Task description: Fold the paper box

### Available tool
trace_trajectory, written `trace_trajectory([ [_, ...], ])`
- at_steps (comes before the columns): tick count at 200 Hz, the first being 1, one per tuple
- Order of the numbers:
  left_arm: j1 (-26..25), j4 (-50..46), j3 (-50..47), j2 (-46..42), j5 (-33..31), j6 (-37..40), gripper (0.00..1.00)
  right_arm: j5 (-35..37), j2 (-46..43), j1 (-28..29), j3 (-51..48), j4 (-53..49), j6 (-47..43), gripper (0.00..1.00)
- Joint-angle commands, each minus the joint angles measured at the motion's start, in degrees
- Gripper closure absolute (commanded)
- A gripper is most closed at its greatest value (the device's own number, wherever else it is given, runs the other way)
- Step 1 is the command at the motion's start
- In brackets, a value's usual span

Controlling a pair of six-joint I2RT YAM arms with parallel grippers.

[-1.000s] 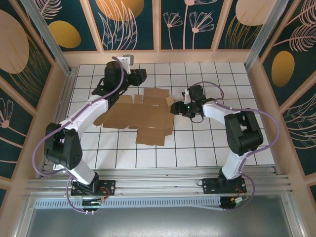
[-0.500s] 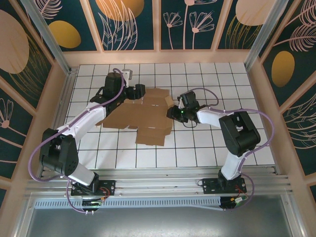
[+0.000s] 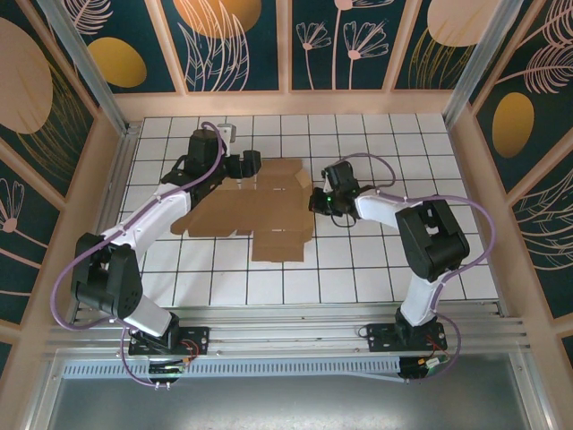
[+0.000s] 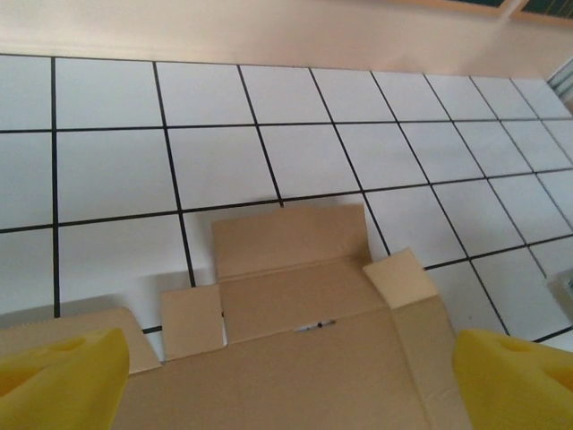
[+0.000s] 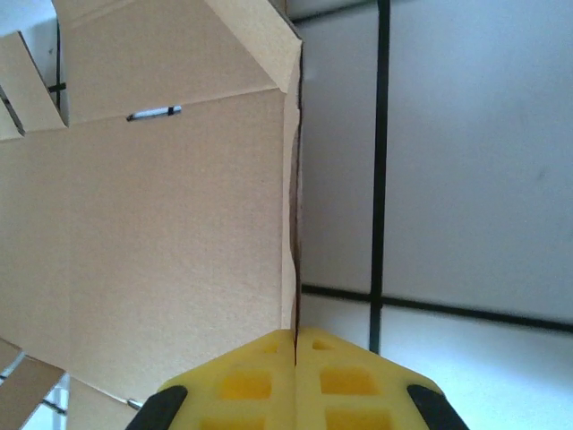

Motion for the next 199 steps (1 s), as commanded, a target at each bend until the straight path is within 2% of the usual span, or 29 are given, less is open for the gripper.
trace_trajectory([
  [1,0.53,-3.44,3.89,2.47,1.61,6.52,0.09,5.5,-0.39,-1.35,6.88,-8.81,-16.85,1.0],
  [21,0.52,-5.33,4.96,4.37,1.32,13.17,0.1,11.23,-1.17,-2.98,13.65,-18.03,-28.74,1.0],
  [46,0.44,-1.9,3.08,4.87,5.7,19.08,0.09,21.44,-3.19,-2.88,19.39,-24.06,-39.8,1.0],
  [62,0.52,0.19,1.74,5.79,9.54,23.62,0.1,28.14,-5.24,-1.69,19.45,-23.46,-47.52,1.0],
  [80,0.43,-0.94,2.16,8.72,10.81,29.72,0.12,34.37,-6.86,-0.15,19.47,-22.35,-55.36,1.0],
  [104,0.12,0.15,2.58,13.82,10.76,35.37,0.13,41.0,-7.16,1.66,21.41,-22.69,-61.06,1.0],
  [132,-1.99,4.32,3.88,17.06,13.46,39.22,0.18,45.01,-6.99,3.62,21.65,-21.7,-66.41,1.0],
  [152,-2.98,5.21,7.94,20.45,18.77,35.1,0.18,43.95,-6.98,3.63,22.33,-21.63,-65.49,1.0],
  [177,-3.19,0.48,16.78,26.75,24.94,19.24,0.17,44.52,-7.34,3.63,21.72,-20.86,-65.1,1.0],
  [199,-3.82,4.52,15.12,28.32,26.23,9.77,0.22,43.64,-7.85,3.63,20.8,-20.23,-65.09,1.0],
])
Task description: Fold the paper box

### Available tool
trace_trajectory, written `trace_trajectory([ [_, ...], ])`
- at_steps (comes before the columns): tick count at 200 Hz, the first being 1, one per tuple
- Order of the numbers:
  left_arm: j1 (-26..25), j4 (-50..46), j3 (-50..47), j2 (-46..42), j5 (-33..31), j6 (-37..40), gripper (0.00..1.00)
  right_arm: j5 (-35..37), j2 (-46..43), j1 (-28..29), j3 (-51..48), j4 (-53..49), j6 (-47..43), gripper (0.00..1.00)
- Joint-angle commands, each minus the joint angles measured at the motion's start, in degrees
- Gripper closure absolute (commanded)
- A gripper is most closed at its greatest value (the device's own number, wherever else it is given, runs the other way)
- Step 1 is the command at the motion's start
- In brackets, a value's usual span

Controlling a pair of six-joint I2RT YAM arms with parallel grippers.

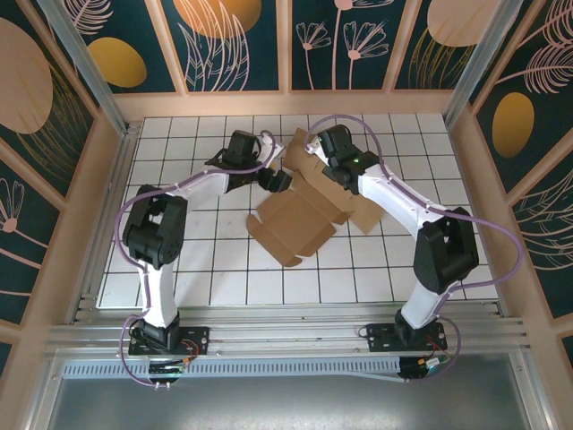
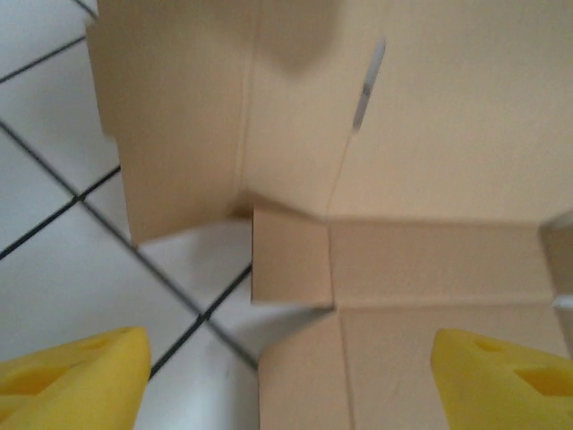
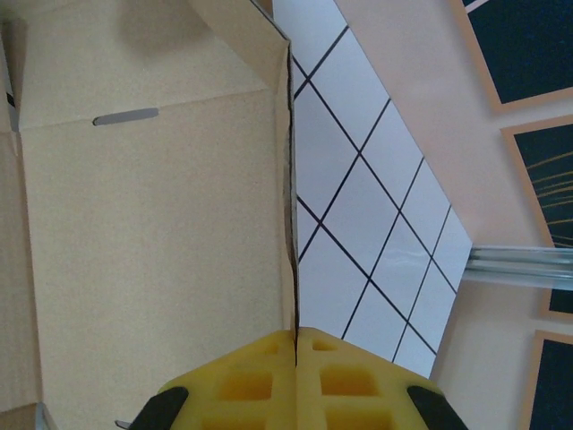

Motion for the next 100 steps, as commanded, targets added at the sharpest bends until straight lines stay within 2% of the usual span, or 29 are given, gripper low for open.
trace_trajectory([
  [1,-0.32,2.72,0.03,1.75,6.17,-13.2,0.22,1.32,-2.29,0.07,0.66,1.1,-0.92,1.0],
  [35,-0.3,-0.62,3.56,5.8,4.06,-13.88,0.28,-1.47,-2.79,0.07,0.83,0.71,0.04,1.0],
  [57,-0.33,-1.42,6.74,8.83,7.0,-13.9,0.32,-2.51,-2.95,0.07,1.23,0.23,0.64,1.0],
  [100,-0.32,-1.98,11.04,13.78,7.18,-12.79,0.39,-3.42,-3.49,0.07,1.72,-0.46,2.19,1.0],
])
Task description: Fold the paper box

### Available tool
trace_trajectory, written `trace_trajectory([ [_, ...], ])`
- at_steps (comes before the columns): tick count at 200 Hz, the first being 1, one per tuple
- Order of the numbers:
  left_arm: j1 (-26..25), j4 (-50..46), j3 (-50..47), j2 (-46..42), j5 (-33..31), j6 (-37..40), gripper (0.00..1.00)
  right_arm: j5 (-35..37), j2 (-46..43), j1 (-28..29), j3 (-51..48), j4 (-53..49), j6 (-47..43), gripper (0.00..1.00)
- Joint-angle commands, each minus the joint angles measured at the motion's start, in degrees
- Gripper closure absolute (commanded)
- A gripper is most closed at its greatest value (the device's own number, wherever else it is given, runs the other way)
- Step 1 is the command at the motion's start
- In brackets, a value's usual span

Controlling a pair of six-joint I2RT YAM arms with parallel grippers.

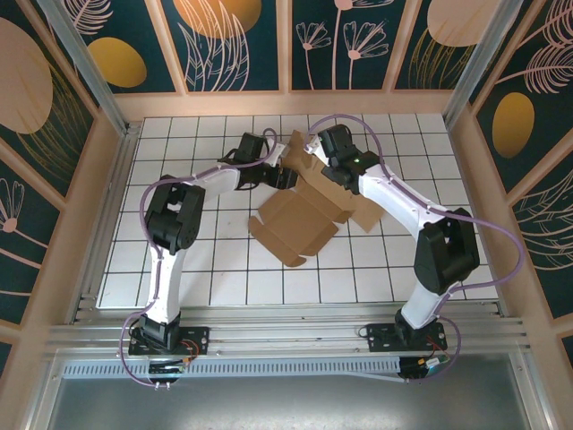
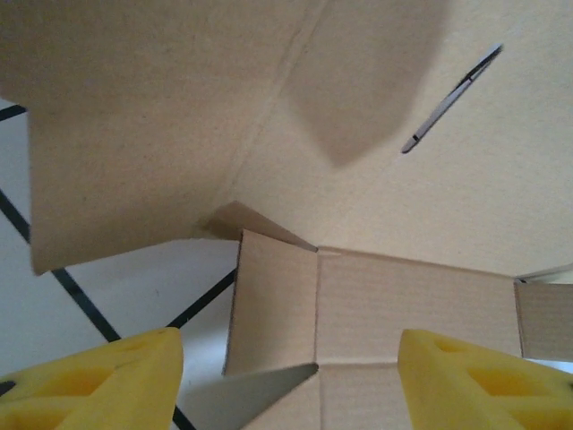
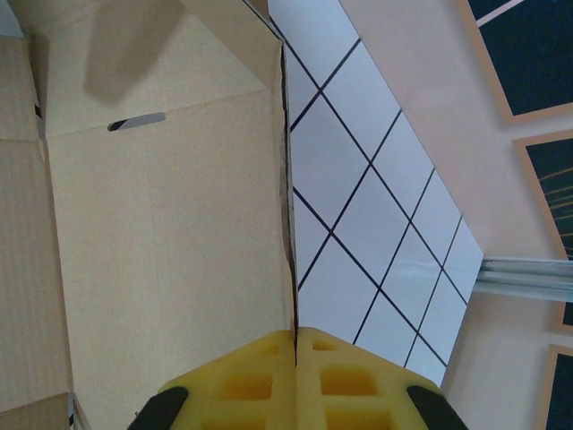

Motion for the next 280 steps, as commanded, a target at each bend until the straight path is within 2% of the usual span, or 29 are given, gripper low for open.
trace_trajectory([
  [1,-0.22,-1.15,2.89,2.06,1.94,-0.25,0.39,-0.95,-3.05,0.07,1.74,-0.4,1.93,1.0],
  [33,-0.27,-2.95,5.28,4.85,-0.88,-0.19,0.47,-0.09,-3.4,1.71,1.6,-0.34,2.32,1.0],
  [66,-0.84,0.97,1.54,2.94,0.4,-1.16,0.68,4.21,-3.09,2.88,0.1,1.77,1.66,1.0],
  [105,-2.11,0.87,0.56,1.34,-0.9,-0.95,0.81,7.22,-1.7,4.34,0.09,2.64,2.32,1.0],
  [129,-3.62,1.19,-0.09,-0.23,-3.66,-0.56,0.87,9.26,-0.69,5.16,0.03,3.48,2.02,1.0],
  [153,-5.8,2.81,-1.34,-1.88,-9.4,0.59,0.95,9.5,-0.44,5.4,-0.67,4.74,2.2,1.0],
  [175,-7.74,8.21,-4.81,-3.45,-14.06,0.63,0.94,8.65,-0.99,5.38,-1.8,6.02,2.88,1.0],
  [212,-10.12,18.44,-11.48,-5.2,-17.91,-2.49,0.86,7.85,-1.99,5.3,-3.37,7.16,4.01,1.0],
  [260,-13.82,27.44,-15.21,-4.66,-25.25,-6.17,0.87,6.19,-3.48,5.03,-5.71,9.37,5.63,1.0],
  [280,-14.83,30.26,-16.86,-3.63,-26.43,-7.8,0.88,5.63,-4.17,4.89,-6.99,10.21,6.39,1.0],
])
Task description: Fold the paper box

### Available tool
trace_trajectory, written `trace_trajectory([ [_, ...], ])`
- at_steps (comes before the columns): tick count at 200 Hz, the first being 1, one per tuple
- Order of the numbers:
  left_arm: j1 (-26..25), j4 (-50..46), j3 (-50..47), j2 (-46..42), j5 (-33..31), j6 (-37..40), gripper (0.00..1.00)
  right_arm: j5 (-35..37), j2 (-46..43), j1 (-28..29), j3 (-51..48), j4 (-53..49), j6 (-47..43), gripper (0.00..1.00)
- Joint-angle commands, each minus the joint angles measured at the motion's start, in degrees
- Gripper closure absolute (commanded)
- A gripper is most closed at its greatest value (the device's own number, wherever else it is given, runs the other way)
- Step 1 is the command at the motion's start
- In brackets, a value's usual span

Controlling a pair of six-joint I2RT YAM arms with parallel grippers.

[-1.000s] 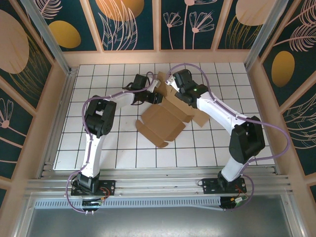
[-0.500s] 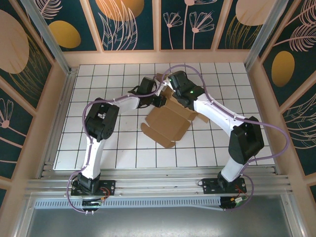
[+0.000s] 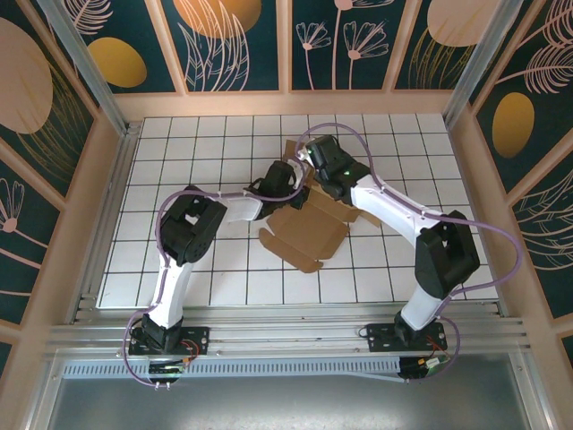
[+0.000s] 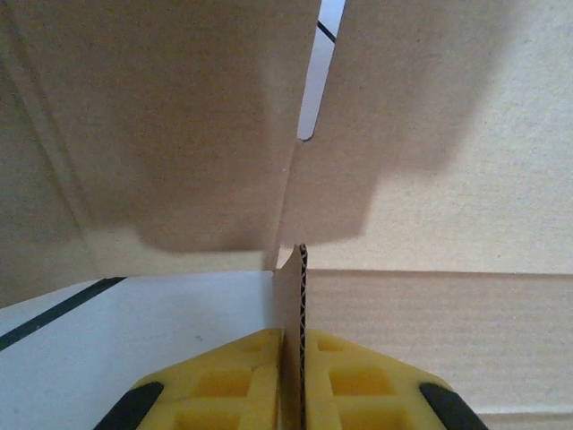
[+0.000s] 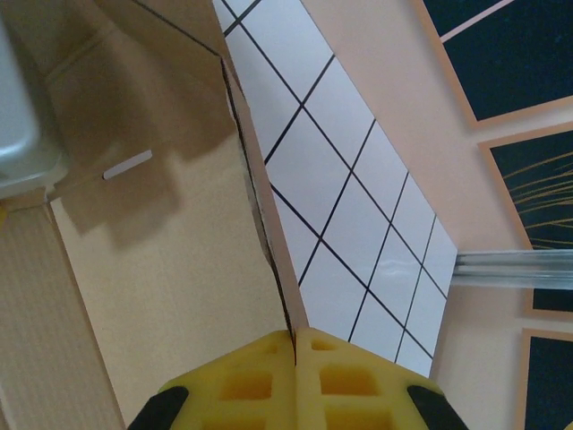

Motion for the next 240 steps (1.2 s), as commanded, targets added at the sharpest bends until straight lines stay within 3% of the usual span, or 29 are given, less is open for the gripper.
trace_trajectory([
  [1,-1.95,8.34,-1.79,-0.62,-2.53,-3.24,0.88,-2.03,-2.65,-0.09,-1.83,3.99,3.18,1.0],
  [86,-4.05,10.87,-3.94,3.03,1.3,-9.59,0.84,-2.61,-5.15,-0.4,-6.54,7.21,4.05,1.0],
  [150,-4.73,14.15,-6.11,2.19,1.56,-11.5,0.73,-3.16,-6.05,-0.34,-8.56,9.0,4.39,1.0],
  [240,-3.53,14.64,-9.23,-7.26,2.12,-13.79,0.65,-2.49,-8.01,-0.69,-10.59,9.57,4.05,1.0],
])
